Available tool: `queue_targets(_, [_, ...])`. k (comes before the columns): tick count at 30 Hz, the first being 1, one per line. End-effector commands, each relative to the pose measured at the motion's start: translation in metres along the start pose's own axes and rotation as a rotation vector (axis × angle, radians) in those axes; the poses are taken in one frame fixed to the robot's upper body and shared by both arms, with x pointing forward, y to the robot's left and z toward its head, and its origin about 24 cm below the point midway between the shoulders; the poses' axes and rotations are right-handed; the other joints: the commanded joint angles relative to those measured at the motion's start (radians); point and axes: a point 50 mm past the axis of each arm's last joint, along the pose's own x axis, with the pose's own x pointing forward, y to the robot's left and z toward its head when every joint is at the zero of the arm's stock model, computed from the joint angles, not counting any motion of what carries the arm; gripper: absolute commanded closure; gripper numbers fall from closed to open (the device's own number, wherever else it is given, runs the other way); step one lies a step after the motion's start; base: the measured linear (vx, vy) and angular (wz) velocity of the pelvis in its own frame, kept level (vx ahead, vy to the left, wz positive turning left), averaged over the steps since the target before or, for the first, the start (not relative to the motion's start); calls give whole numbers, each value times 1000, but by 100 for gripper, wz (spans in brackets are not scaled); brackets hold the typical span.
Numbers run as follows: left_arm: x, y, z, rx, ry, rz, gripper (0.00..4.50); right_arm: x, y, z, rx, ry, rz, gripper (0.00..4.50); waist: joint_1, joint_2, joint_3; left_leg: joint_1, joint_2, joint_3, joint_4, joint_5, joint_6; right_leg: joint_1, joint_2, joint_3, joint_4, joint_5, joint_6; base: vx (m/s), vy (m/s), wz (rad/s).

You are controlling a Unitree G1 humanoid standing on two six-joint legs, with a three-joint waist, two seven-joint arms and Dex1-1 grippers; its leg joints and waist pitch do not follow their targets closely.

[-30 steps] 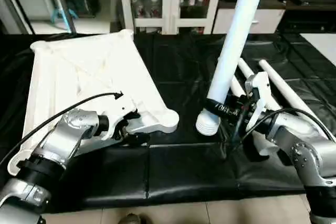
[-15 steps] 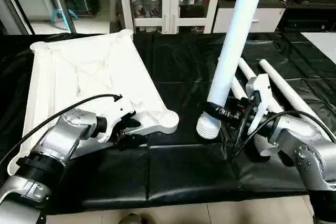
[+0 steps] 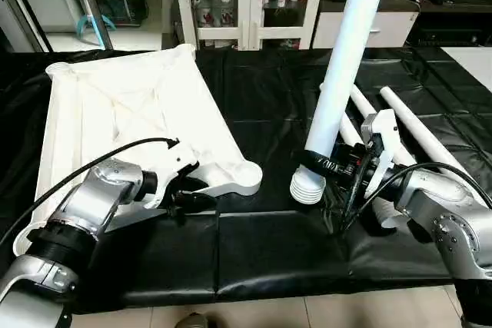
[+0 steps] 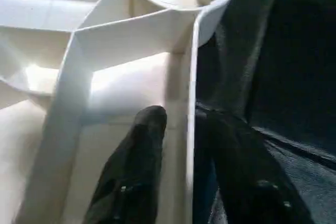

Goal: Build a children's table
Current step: Move to table

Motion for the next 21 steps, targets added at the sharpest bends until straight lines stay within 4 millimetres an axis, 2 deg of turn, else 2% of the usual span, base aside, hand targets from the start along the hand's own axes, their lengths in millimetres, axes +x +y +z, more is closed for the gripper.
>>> queue_targets(1, [10, -10, -5, 12, 30, -47, 325, -1, -2, 10, -13, -30, -1, 266, 2, 3, -66, 38, 74, -34, -81, -285, -37, 21, -98, 49, -85, -220, -210, 0, 0, 0])
queue_targets(2, [13, -12, -5, 22, 30, -56, 330, 0, -2, 10, -5, -36, -4, 266, 2, 0, -66, 39, 74, -33, -81, -284, -36, 20, -98, 49, -85, -224, -209, 0, 0, 0])
queue_targets(3, [14, -13, -5, 26, 29, -60, 335, 0, -2, 10, -3, -38, -4, 266, 3, 3, -65, 38, 74, -34, -81, -286, -36, 19, -98, 49, -87, -235, -207, 0, 0, 0])
queue_targets(4, [17, -15, -6, 38, 35, -65, 344, 0, -2, 9, 3, -38, -7, 266, 3, -6, -65, 39, 74, -32, -81, -285, -35, 19, -97, 49, -88, -238, -205, 0, 0, 0])
queue_targets(5, [20, -19, -7, 53, 48, -74, 358, 0, -3, 8, 8, -38, -10, 266, 6, -2, -65, 39, 74, -32, -80, -280, -33, 19, -99, 50, -87, -241, -202, 0, 0, 0])
queue_targets(6, [26, -24, -8, 83, 72, -84, 370, 1, -3, 7, 16, -38, -15, 266, 6, -5, -64, 38, 75, -33, -81, -281, -32, 19, -100, 50, -89, -254, -197, 0, 0, 0])
queue_targets(10, [34, -34, -7, 123, 75, -110, 386, 2, -6, 7, 30, -53, -28, 266, 9, -5, -65, 38, 77, -34, -82, -280, -32, 18, -102, 51, -90, -274, -187, 0, 0, 0])
queue_targets(12, [38, -39, -5, 149, 62, -125, 411, 2, -6, 6, 39, -59, -27, 266, 10, -6, -65, 39, 76, -31, -81, -272, -29, 16, -99, 50, -91, -266, -185, 0, 0, 0])
queue_targets(17, [42, -51, 2, 198, 33, -193, 432, 1, -2, 7, 98, -73, 44, 266, 22, -8, -64, 43, 77, -29, -80, -281, -20, 11, -100, 52, -96, -303, -169, 0, 0, 0])
queue_targets(21, [43, -62, 7, 184, 11, -277, 450, 0, 2, 1, 81, -10, 112, 266, 25, -7, -64, 43, 78, -26, -83, -285, -28, 9, -99, 51, -95, -318, -158, 0, 0, 0])
